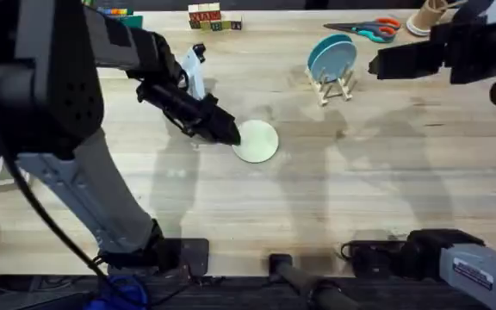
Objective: Pick up the plates from the table one by one and place each into a slot on the dish rack.
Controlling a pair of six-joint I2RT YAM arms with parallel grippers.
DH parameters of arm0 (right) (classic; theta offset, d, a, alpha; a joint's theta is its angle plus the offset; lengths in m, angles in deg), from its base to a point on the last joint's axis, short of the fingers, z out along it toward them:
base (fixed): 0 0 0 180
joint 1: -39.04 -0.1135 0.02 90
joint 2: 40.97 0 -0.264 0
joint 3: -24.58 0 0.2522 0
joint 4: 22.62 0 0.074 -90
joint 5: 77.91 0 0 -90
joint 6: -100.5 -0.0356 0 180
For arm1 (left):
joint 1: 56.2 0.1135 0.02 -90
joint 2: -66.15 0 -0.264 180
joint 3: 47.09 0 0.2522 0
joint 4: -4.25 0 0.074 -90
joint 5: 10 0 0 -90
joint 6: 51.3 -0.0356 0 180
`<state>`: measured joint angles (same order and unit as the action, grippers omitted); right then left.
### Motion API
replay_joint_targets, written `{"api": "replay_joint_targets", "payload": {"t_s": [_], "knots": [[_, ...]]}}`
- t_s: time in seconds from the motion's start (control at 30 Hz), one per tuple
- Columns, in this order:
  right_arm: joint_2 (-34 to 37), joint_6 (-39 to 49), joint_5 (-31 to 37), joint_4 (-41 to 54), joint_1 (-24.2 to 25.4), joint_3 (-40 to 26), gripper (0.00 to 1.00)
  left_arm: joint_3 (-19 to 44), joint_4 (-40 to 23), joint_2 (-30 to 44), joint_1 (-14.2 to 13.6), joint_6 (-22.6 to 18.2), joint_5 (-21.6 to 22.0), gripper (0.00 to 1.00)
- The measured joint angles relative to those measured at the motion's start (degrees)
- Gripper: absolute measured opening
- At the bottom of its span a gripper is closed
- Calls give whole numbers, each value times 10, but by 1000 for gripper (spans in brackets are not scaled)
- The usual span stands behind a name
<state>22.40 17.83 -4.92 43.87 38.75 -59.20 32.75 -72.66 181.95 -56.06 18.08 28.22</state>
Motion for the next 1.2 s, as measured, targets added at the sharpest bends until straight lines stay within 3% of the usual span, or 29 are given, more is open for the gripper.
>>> {"api": "replay_joint_targets", "payload": {"t_s": [0.97, 1.2], "knots": [[0, 0, 0, 0, 0, 0, 995, 0, 4, 17, -1, -9, -3, 42], [2, -51, -3, 13, 0, 0, 992, 0, 4, 17, -1, -9, -3, 42]]}}
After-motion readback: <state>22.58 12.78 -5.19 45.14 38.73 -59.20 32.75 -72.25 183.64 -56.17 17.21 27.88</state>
